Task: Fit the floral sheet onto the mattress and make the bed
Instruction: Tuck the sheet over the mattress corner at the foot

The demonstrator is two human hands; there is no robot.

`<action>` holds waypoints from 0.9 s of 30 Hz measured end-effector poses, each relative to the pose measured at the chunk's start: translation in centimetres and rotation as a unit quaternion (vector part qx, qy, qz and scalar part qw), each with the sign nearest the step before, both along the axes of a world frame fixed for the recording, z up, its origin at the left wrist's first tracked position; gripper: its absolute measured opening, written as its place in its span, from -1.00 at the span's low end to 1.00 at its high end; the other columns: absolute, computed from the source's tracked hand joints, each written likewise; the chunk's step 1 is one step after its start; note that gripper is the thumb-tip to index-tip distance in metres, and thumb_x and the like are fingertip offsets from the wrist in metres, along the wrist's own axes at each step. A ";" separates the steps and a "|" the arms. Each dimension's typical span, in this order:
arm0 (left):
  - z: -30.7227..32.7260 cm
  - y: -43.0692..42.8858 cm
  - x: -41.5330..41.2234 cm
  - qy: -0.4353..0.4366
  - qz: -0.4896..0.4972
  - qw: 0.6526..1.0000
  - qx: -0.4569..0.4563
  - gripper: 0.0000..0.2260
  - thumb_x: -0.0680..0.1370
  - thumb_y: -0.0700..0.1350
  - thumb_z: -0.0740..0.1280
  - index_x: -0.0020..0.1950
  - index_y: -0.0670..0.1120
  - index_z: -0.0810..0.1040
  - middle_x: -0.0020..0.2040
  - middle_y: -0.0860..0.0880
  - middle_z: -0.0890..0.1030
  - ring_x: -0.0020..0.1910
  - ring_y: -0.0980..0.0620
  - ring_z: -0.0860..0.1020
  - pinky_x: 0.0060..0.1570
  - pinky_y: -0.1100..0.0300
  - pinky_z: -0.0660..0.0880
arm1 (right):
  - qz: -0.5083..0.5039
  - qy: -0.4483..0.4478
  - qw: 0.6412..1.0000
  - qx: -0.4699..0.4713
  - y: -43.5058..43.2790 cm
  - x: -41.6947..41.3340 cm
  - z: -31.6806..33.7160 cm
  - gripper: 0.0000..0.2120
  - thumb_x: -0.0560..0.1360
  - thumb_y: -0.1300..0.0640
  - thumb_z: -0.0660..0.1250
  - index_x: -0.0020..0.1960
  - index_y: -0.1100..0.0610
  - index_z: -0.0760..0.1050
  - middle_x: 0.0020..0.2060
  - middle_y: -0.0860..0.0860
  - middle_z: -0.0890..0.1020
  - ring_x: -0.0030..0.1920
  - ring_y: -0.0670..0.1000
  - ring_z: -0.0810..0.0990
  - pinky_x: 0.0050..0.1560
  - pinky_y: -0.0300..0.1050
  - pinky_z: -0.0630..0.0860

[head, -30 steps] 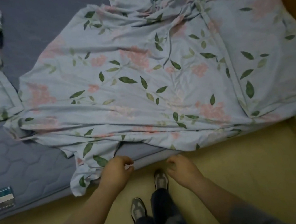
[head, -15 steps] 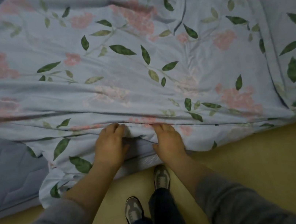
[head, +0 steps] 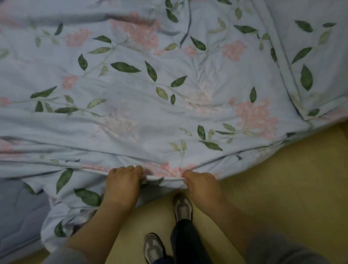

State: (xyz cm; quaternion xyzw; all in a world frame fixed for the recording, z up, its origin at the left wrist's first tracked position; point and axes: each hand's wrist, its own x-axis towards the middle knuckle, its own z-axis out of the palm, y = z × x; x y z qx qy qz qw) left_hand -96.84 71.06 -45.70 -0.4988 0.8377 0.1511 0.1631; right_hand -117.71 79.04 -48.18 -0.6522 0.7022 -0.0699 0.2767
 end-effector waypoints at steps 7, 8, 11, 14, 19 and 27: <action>2.5 6.2 1.8 0.057 -0.002 0.998 0.023 -0.63 0.06 -0.25 0.58 -0.43 -0.04 0.39 -0.56 -0.02 0.43 -0.61 -0.08 0.43 -0.45 0.27 0.12 | 0.006 -0.011 0.997 0.074 6.3 0.9 3.2 -0.85 0.41 0.27 0.12 -0.19 0.21 0.46 -0.36 0.15 0.58 -0.37 0.16 0.55 -0.39 -0.11 0.32; 2.9 7.0 1.9 0.060 -0.004 0.998 0.022 -0.66 0.10 -0.25 0.56 -0.41 -0.05 0.40 -0.54 -0.02 0.44 -0.60 -0.10 0.45 -0.45 0.26 0.12 | 0.007 0.001 0.997 0.073 7.0 0.9 3.9 -0.88 0.38 0.28 0.15 -0.21 0.19 0.47 -0.38 0.13 0.58 -0.41 0.14 0.54 -0.40 -0.15 0.29; 3.6 9.3 1.7 0.094 0.002 0.995 0.037 -0.87 0.34 -0.25 0.42 -0.27 -0.08 0.50 -0.37 -0.10 0.57 -0.38 -0.18 0.56 -0.38 0.16 0.24 | 0.008 0.041 0.997 0.058 8.7 0.5 5.1 -0.89 0.17 0.26 0.29 -0.40 0.07 0.41 -0.58 -0.02 0.47 -0.62 -0.03 0.43 -0.53 -0.29 0.13; 4.2 11.4 0.7 0.084 -0.013 0.994 0.073 -0.96 0.48 -0.21 0.28 -0.12 -0.09 0.51 -0.18 -0.11 0.61 -0.16 -0.19 0.58 -0.25 0.13 0.32 | -0.003 0.057 0.998 0.040 10.9 -0.2 5.3 -0.85 0.13 0.27 0.32 -0.47 0.06 0.40 -0.62 -0.06 0.43 -0.65 -0.12 0.38 -0.62 -0.33 0.17; 4.3 13.9 -0.3 0.011 -0.006 0.994 0.110 -0.91 0.53 -0.18 0.21 -0.01 -0.08 0.48 -0.05 -0.07 0.59 -0.04 -0.14 0.57 -0.22 0.16 0.24 | -0.037 0.005 0.998 0.049 14.5 -0.4 5.0 -0.85 0.30 0.31 0.27 -0.40 0.12 0.46 -0.52 -0.04 0.52 -0.52 -0.07 0.49 -0.50 -0.30 0.33; 5.0 15.4 -0.8 -0.092 0.008 0.992 0.083 -0.85 0.57 -0.12 0.16 0.05 -0.04 0.49 0.02 -0.02 0.56 0.02 -0.04 0.54 -0.19 0.16 0.26 | -0.038 -0.035 0.988 0.148 15.6 0.5 5.1 -0.81 0.57 0.28 0.11 0.02 0.22 0.50 -0.04 0.13 0.61 -0.03 0.09 0.57 -0.12 -0.10 0.41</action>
